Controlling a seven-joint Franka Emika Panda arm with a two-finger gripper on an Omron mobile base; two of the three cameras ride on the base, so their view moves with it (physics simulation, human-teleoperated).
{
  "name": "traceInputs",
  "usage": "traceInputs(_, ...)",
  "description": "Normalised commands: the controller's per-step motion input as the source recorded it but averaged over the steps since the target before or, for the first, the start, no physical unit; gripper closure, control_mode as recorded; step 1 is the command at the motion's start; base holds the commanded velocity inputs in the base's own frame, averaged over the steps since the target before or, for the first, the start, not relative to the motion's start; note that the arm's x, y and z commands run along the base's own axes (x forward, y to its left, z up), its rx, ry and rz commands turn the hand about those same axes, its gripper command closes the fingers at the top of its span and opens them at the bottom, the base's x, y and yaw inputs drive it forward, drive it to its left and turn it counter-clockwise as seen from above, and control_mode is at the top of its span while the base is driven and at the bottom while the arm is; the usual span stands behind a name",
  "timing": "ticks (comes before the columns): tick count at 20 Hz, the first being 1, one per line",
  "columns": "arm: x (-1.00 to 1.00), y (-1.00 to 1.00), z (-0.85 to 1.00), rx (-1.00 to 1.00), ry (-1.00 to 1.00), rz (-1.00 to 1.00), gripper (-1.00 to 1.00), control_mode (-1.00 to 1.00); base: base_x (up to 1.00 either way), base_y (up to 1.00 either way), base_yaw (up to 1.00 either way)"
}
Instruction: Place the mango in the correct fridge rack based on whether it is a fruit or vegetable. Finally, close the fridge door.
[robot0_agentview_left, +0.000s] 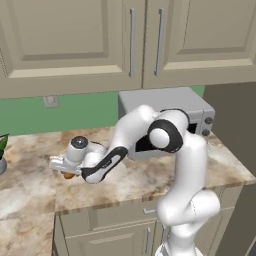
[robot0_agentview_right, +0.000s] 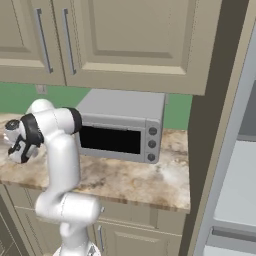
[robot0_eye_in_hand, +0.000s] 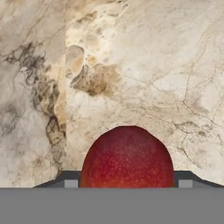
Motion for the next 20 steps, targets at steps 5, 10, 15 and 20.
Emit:
traceInputs(5,0.01,0.36,-0.23,-0.01,0.01,-0.01,1.00,-1.00,0.00,0.00,0.00)
traceInputs(10,-0.41,-0.34,0.00,0.00,-0.03,-0.19,1.00,-1.00,0.00,0.00,0.00)
traceInputs(15,-0.49,-0.91,0.00,0.00,-0.17,-0.21,1.00,-1.00,0.00,0.00,0.00)
traceInputs(20,-0.47,-0.99,0.17,0.00,-0.22,-0.16,1.00,-1.00,0.00,0.00,0.00)
